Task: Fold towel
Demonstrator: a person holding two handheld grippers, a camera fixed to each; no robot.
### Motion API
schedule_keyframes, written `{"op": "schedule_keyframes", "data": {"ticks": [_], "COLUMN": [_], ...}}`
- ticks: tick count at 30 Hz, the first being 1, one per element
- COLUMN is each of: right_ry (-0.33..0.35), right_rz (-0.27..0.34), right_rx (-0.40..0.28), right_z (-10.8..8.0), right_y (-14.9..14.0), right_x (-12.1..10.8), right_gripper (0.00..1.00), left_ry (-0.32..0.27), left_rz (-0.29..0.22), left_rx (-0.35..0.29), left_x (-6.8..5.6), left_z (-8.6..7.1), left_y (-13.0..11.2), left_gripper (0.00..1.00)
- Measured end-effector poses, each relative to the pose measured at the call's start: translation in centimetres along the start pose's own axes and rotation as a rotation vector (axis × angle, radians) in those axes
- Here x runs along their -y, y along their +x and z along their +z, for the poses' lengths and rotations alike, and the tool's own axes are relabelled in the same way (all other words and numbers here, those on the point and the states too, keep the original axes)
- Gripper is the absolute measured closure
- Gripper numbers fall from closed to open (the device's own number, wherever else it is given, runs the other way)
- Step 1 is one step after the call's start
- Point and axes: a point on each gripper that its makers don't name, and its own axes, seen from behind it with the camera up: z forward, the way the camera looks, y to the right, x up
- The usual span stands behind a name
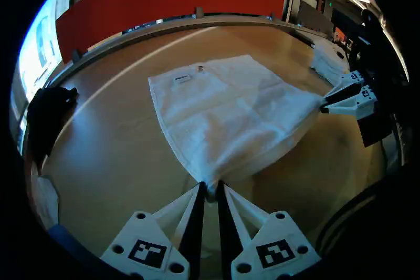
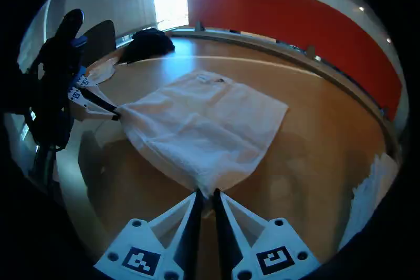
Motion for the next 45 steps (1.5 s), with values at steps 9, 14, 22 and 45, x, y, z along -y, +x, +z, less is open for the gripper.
{"op": "schedule_keyframes", "data": {"ticks": [9, 14, 22, 45], "right_ry": [-0.004, -0.003, 0.0, 0.023], "right_rz": [-0.035, -0.037, -0.039, -0.024], "right_rx": [-0.027, -0.038, -0.049, -0.017], "right_z": [-2.9, -4.5, -7.0, -9.7], "right_y": [2.3, 3.3, 4.4, 4.0], "right_x": [0.5, 1.0, 2.2, 3.7], "right_gripper": [0.84, 0.84, 0.84, 0.84], "left_ry": [0.013, 0.007, -0.003, -0.022], "left_rz": [-0.023, -0.017, -0.024, -0.063], "left_rx": [-0.005, 0.01, 0.012, 0.035], "left_x": [-0.5, -1.0, -1.9, -3.4], "left_z": [-3.3, -5.1, -7.7, -10.5], "left_y": [1.8, 2.0, 2.6, 2.3], "left_gripper": [0.83, 0.83, 0.83, 0.83]}}
